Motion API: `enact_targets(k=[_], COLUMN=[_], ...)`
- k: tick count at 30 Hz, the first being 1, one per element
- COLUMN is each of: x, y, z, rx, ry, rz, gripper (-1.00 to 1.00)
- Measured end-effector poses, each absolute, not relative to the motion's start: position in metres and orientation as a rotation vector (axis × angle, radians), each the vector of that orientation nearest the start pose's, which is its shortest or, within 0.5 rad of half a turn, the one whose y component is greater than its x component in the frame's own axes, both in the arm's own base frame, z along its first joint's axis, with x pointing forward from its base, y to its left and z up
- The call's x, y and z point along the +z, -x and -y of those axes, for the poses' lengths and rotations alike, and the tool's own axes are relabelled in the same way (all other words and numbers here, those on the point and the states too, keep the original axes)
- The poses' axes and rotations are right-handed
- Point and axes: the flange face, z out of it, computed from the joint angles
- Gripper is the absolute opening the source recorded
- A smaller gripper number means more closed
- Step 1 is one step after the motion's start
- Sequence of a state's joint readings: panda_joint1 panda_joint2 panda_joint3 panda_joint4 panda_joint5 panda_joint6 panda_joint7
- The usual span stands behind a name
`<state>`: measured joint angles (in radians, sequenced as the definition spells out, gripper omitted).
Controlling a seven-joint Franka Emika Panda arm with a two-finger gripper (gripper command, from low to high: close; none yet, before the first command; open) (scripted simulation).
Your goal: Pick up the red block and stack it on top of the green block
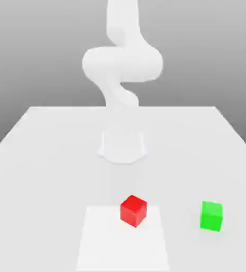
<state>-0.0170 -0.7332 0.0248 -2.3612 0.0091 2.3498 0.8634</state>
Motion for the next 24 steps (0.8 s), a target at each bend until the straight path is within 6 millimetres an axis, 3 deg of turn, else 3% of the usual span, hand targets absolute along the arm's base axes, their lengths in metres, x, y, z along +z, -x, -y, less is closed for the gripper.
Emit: enact_targets(k=[4, 9, 13, 17, 19, 24], x=[0.562, 0.437, 0.336, 0.234, 0.2, 0.152], y=[-0.412, -0.424, -0.407, -0.363, -0.352, -0.347], z=[-0.015, -0.021, -0.024, -0.027, -0.027, -0.028], rx=[-0.733, -0.494, -0.29, -0.067, -0.018, 0.0], ry=[2.466, 2.462, 2.438, 2.387, 2.368, 2.366], rz=[-1.309, -1.548, -1.759, -1.995, -2.052, -2.065], gripper=[0.0, 0.0, 0.0, 0.0, 0.0, 0.0])
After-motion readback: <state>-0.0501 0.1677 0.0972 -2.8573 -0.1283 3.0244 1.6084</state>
